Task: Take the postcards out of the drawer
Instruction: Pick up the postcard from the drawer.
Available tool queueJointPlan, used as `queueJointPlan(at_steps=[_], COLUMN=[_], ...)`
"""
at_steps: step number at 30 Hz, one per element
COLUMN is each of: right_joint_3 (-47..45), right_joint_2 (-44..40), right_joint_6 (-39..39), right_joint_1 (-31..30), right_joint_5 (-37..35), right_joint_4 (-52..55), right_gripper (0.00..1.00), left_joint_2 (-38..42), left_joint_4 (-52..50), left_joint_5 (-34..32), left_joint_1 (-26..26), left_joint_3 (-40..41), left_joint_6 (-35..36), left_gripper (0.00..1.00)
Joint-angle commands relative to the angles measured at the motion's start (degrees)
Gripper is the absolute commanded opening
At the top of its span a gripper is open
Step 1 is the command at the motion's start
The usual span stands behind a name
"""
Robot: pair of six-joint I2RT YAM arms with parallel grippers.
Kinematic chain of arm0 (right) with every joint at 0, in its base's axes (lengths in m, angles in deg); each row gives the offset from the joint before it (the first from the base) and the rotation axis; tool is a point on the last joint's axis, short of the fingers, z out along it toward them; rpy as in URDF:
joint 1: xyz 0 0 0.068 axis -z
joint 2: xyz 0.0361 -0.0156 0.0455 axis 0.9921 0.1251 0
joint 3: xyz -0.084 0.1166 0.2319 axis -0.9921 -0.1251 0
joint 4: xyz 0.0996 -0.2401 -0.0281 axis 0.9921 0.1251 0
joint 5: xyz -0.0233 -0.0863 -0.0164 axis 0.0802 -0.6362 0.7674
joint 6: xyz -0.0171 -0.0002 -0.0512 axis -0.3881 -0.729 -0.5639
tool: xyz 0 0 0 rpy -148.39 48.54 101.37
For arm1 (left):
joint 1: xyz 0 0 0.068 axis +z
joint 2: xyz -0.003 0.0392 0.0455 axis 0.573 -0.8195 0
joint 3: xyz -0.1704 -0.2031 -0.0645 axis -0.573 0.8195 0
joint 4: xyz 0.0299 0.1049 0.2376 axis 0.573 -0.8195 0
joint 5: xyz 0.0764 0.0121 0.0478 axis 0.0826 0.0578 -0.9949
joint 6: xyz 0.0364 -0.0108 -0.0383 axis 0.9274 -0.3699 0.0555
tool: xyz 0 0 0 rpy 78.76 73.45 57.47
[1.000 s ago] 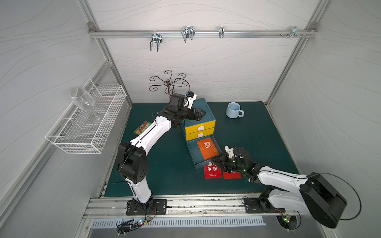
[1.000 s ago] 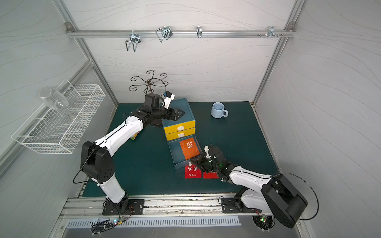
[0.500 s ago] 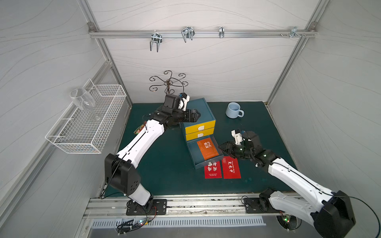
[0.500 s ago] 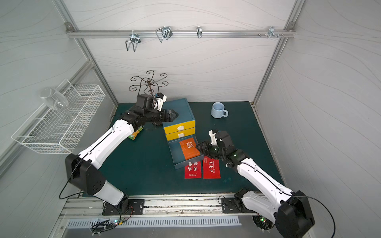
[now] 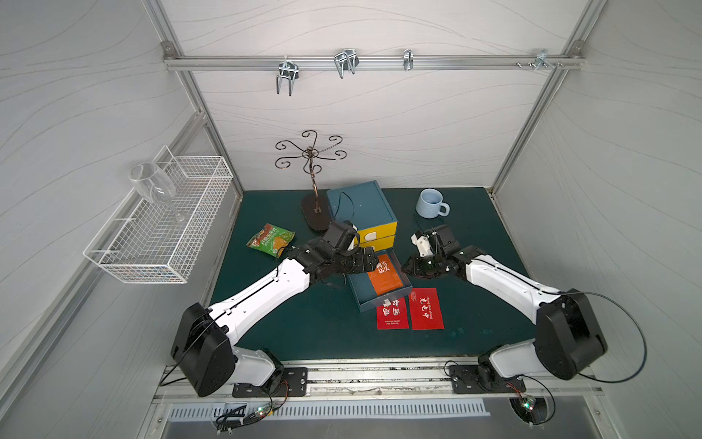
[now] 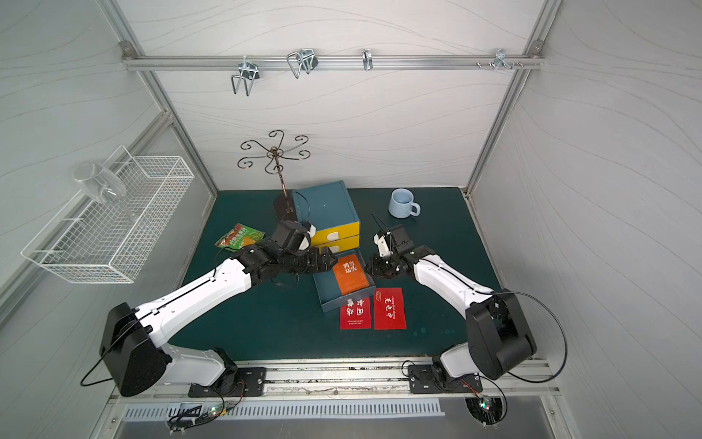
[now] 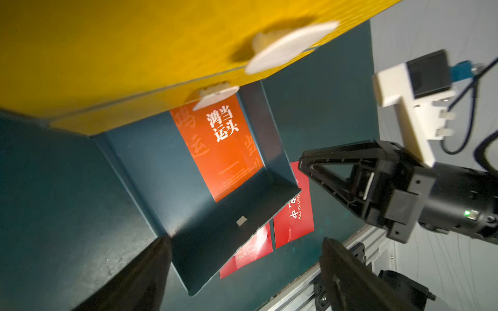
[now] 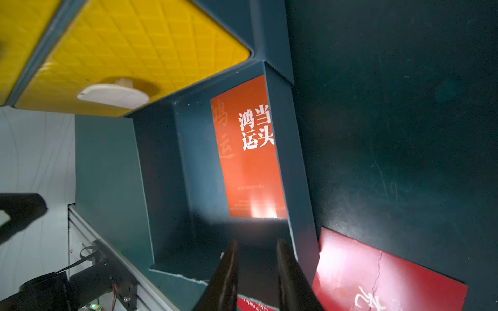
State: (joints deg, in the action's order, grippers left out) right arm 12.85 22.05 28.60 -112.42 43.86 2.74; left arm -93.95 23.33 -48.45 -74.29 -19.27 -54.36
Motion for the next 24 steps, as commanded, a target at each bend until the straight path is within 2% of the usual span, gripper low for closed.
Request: queueJointPlan(at_steps=[1, 13, 24], right_joint_3=[1.48, 2.74, 2.54], right_joint_2=[1.93, 5.7, 6.87], right_joint_6=[-3.53, -4.88, -5.43], right_joint_1=[-0.06, -1.65, -2.65], right_joint_5=[-1.31, -3.02, -5.88], right_joint_4=[0.37, -1.1, -1.08], right_gripper=[0.27, 0.23, 0.2], left_joint_2=[-1.15, -8.87, -13.82], left_joint_4=[6.37, 10.37, 11.52], left_joint_5=[-1.6, -4.06, -5.96], left_joint_1=[-0.85, -4.5, -6.1], left_joint_3=[1.48, 1.66, -0.22], left_joint_6=[-7.42, -15.96, -19.09], left_gripper=[0.92, 0.92, 0.92])
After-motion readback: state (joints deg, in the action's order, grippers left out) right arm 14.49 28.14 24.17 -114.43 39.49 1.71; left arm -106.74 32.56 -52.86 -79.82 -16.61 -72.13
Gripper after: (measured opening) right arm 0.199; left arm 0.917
